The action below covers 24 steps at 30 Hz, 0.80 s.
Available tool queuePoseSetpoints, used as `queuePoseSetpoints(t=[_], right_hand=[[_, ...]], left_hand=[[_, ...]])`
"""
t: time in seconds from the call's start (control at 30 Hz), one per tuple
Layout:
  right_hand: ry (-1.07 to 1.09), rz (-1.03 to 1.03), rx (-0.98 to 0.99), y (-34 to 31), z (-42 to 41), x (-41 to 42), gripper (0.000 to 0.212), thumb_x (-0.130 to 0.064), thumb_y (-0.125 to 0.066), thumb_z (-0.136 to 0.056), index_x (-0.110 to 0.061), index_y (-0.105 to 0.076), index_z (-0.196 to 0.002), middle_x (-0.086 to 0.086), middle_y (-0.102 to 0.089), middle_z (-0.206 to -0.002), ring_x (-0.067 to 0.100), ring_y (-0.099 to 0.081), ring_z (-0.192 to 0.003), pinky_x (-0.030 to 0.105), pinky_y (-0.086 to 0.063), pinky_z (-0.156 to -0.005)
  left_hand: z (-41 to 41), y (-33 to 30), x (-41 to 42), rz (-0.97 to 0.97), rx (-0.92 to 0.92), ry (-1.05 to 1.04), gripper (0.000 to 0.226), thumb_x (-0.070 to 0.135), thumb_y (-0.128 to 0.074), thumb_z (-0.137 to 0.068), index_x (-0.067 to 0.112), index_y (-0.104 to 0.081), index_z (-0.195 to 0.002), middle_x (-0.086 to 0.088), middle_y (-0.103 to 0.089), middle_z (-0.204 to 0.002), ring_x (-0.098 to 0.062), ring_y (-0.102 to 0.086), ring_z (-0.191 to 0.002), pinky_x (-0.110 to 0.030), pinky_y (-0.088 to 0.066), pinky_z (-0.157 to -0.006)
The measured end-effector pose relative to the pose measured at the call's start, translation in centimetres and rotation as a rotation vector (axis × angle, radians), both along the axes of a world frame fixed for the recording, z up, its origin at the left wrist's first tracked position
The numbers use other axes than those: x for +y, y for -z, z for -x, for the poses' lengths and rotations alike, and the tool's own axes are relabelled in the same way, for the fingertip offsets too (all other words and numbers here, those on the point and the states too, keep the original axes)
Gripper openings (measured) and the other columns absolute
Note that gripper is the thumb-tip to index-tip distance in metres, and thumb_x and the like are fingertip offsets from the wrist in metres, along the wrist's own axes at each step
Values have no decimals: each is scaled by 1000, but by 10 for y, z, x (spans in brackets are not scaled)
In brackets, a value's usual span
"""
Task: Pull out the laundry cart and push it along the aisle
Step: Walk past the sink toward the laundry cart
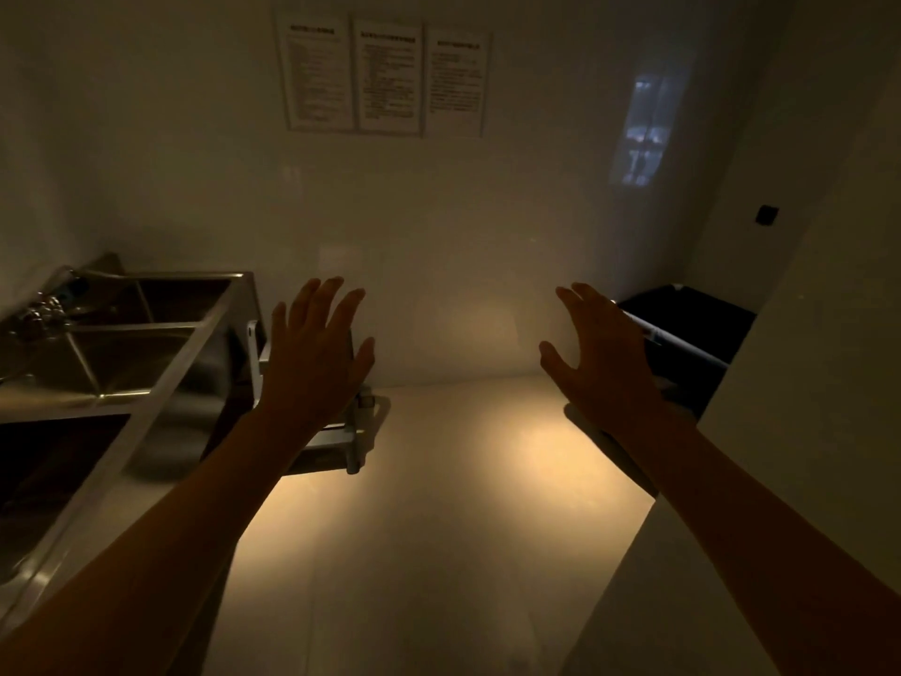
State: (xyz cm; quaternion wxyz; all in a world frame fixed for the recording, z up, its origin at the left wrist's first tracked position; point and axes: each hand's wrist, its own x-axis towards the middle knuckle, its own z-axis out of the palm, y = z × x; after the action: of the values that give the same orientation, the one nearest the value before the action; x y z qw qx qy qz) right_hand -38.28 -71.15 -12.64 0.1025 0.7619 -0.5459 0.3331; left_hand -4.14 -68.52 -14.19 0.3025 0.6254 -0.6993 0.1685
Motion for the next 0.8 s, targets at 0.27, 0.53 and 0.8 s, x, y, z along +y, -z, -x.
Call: queuePoseSetpoints(t=[0.27,0.53,0.8], right_hand=[[31,-33,10,37,-5,-79,69,-55,-47,-91,-25,-33,-151,4,-37,-159,27,-30,-148,52,-33,-118],[1,-61,-4,66,10,-193,68,-54,-49,-93,-26,-31,-152,3,-34,-159,24,-33,-146,50,-33,-117],[41,-102,-91,89,59,-304,69,-59,-43,-93,-29,-27,-153,2,-31,-161,23,-30,-149,50,-30,-119]], left_hand=[[-1,38,-86,-84,22,47,61,47,-47,-101,21,-36,-155,-10,-28,-167,-33,-18,-157,-63,-23,-122],[15,58,-190,-105,15,52,62,46,-47,-99,19,-38,-154,-11,-30,-166,-33,-21,-156,-63,-24,-121],[63,61,-301,-124,-14,69,66,52,-38,-97,19,-39,-153,-11,-33,-164,-34,-24,-154,-61,-24,-122]])
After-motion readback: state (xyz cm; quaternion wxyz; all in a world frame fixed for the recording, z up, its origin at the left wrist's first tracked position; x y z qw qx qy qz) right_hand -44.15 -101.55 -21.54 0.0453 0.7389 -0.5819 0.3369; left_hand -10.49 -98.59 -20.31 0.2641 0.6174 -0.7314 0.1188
